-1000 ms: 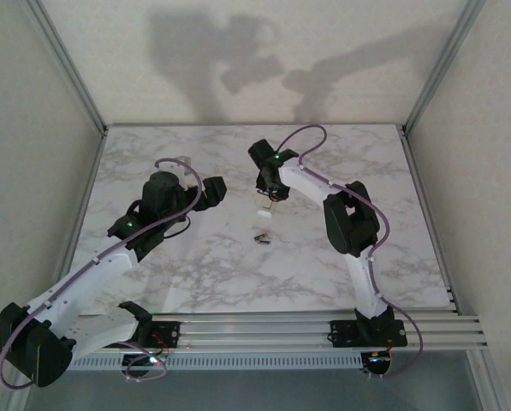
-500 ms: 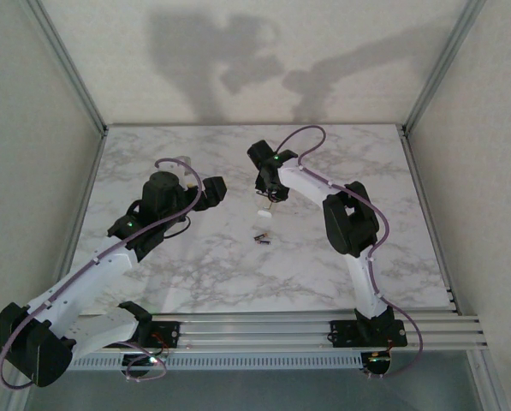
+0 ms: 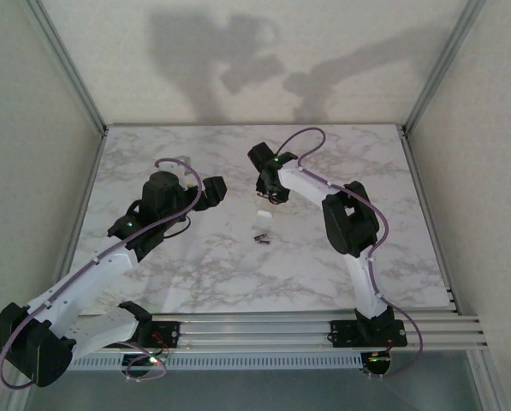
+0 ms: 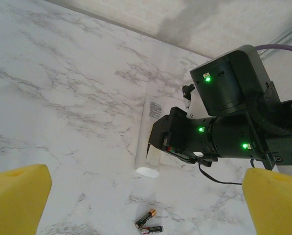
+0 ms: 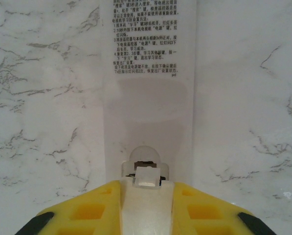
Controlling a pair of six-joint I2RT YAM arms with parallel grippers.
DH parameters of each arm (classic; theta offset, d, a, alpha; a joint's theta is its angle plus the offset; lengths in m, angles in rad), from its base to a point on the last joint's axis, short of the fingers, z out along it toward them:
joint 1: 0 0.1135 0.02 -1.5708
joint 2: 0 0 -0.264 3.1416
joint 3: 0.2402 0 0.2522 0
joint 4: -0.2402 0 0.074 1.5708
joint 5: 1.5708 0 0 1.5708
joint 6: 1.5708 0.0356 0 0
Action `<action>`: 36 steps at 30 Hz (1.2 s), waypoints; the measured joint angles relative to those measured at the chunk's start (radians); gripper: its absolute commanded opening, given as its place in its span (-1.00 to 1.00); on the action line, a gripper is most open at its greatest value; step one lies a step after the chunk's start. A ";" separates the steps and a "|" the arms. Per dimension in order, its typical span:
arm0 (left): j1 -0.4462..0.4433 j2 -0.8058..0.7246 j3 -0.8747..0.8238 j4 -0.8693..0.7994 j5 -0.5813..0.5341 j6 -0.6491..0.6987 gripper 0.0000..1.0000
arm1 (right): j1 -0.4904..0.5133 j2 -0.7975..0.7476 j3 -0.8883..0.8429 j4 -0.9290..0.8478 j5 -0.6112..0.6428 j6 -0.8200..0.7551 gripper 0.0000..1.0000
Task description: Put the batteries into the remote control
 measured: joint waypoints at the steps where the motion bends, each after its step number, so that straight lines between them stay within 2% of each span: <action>1: 0.000 0.000 0.000 0.000 0.000 0.000 0.99 | 0.000 0.000 0.000 0.000 0.000 0.000 -0.46; 5: 0.000 0.000 0.000 0.000 0.000 0.000 0.99 | 0.000 0.000 0.000 0.000 0.000 0.000 -0.45; 25: 0.000 0.000 0.000 0.015 0.004 0.000 0.99 | 0.008 0.000 0.013 -0.044 -0.007 -0.017 -0.15; 31: 0.000 0.000 0.000 0.015 0.004 0.000 0.99 | 0.008 -0.005 0.020 -0.058 0.004 -0.043 -0.19; 34: 0.000 0.000 0.000 0.015 0.004 0.000 0.99 | 0.007 -0.021 0.020 -0.063 0.016 -0.062 -0.30; 36: 0.000 0.000 0.000 0.015 0.004 0.000 0.99 | 0.005 -0.033 0.020 -0.064 0.020 -0.074 -0.44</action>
